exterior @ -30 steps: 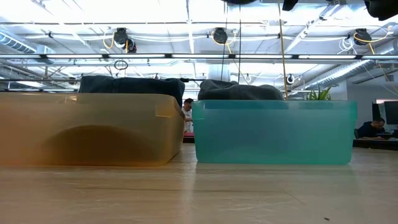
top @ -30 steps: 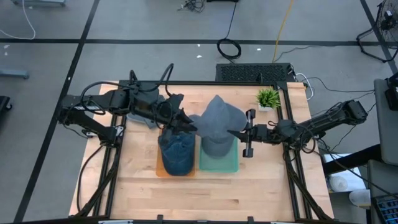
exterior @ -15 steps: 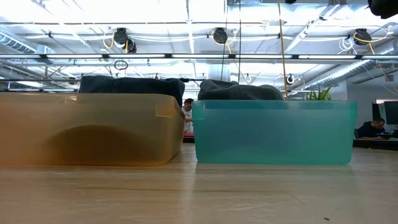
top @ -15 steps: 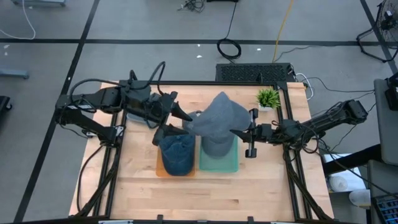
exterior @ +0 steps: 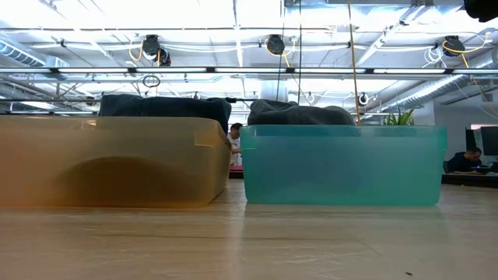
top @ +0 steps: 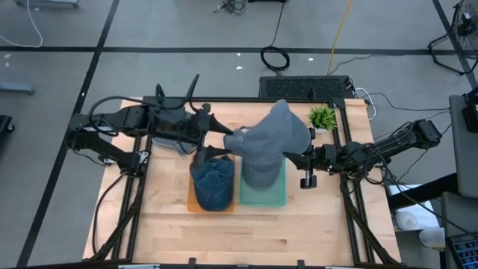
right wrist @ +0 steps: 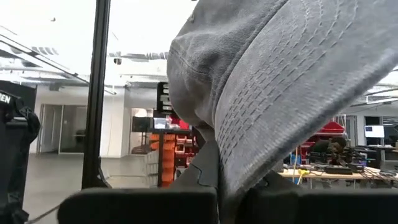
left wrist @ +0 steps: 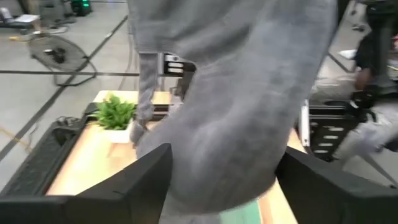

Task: Pick & Place hat
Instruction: Put the bottom gray cap into the green bin

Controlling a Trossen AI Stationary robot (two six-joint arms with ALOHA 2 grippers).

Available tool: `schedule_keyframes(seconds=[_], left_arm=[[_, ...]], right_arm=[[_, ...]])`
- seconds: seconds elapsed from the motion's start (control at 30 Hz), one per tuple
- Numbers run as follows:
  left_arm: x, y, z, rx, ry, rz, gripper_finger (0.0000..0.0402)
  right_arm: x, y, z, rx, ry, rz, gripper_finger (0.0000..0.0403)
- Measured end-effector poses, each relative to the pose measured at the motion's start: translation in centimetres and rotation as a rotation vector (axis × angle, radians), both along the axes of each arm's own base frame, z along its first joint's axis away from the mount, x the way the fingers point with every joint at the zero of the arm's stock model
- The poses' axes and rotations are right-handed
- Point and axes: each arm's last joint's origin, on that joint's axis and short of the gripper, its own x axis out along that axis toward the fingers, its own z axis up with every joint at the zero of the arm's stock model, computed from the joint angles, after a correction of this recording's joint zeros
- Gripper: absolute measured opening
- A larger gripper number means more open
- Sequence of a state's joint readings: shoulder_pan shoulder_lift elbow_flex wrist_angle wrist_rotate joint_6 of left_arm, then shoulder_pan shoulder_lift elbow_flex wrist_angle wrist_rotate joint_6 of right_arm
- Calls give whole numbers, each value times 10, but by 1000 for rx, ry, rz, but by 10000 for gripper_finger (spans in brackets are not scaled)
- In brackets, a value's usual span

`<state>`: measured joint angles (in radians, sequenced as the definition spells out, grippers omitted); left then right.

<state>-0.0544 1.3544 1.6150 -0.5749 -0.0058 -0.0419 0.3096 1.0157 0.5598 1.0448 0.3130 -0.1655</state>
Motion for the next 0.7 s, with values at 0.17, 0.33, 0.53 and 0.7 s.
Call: schedule_keyframes(seconds=[0.17, 0.33, 0.53, 0.7], left_arm=[[0, 1, 0, -2, -4, 24, 209], [0, 0, 0, -11, -2, 6, 84], [0, 0, -1, 30, 4, -15, 10], [-6, 0, 0, 38, 26, -28, 6]], right_arm=[[0, 0, 0, 2, 4, -5, 0], [2, 0, -2, -4, 18, -6, 0], [5, 0, -9, 13, 96, -27, 10], [8, 1, -17, 59, 175, -9, 30]])
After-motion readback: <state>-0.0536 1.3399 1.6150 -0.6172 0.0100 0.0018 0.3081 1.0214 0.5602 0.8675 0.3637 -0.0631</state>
